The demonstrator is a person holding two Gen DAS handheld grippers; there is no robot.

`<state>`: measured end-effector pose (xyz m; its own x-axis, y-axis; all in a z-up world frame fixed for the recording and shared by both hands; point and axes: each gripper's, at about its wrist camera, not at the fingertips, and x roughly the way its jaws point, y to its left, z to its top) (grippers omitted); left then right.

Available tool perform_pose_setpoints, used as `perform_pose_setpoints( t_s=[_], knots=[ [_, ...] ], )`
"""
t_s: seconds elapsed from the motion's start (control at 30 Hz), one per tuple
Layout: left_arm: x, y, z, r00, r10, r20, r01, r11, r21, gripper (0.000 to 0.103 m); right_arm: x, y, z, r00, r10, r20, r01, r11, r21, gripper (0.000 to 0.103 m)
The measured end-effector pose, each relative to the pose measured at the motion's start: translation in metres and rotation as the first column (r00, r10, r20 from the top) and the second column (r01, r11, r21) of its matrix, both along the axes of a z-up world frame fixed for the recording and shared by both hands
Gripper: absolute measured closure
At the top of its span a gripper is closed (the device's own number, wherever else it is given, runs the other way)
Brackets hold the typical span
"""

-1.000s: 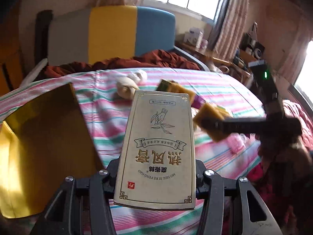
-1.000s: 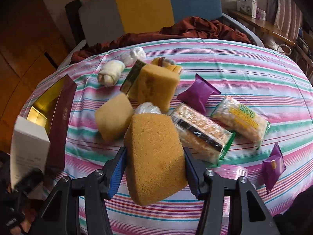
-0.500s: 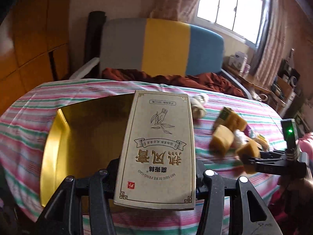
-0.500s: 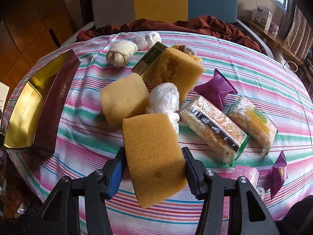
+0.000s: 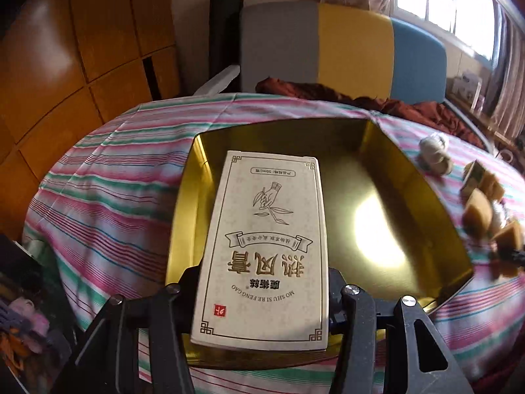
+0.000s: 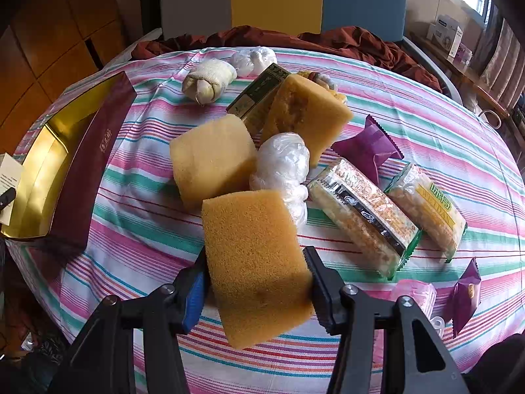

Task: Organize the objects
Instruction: 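Lower the box into the gold tray and open the left gripper while the right carries the sponge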

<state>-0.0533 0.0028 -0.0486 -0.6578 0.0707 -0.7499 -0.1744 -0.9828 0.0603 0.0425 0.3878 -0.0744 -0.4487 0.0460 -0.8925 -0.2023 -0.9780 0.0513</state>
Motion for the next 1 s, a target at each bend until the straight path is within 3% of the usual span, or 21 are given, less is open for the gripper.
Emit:
perform_pose_setpoints(
  t_s=[0.37, 0.5, 0.6, 0.77, 1.0],
  knots=[
    [-0.009, -0.021, -0.014, 0.998, 0.061, 0.013, -0.061, 0.998, -0.009, 0.045, -0.001, -0.001, 0.001, 1.0, 0.001, -0.001, -0.001, 1.0, 0.012, 0.048],
    [-0.003, -0.022, -0.009, 0.998, 0.069, 0.001, -0.069, 0.998, 0.001, 0.044, 0.0, -0.001, 0.004, 1.0, -0.005, -0.009, 0.005, 1.0, 0.02, 0.048],
    [0.0, -0.025, -0.001, 0.996, 0.083, -0.018, -0.083, 0.996, 0.025, 0.034, 0.004, 0.002, 0.009, 1.0, -0.021, -0.021, 0.021, 0.999, 0.027, 0.048],
    [0.01, -0.034, 0.018, 0.993, 0.101, -0.062, -0.097, 0.993, 0.067, 0.03, 0.011, 0.002, 0.027, 0.995, -0.066, -0.071, 0.067, 0.998, 0.011, 0.048],
    [0.02, -0.047, 0.04, 0.988, 0.121, -0.097, -0.108, 0.986, 0.126, 0.017, -0.02, -0.061, 0.068, 0.983, 0.073, -0.171, -0.072, 0.997, 0.01, 0.048]
  ],
)
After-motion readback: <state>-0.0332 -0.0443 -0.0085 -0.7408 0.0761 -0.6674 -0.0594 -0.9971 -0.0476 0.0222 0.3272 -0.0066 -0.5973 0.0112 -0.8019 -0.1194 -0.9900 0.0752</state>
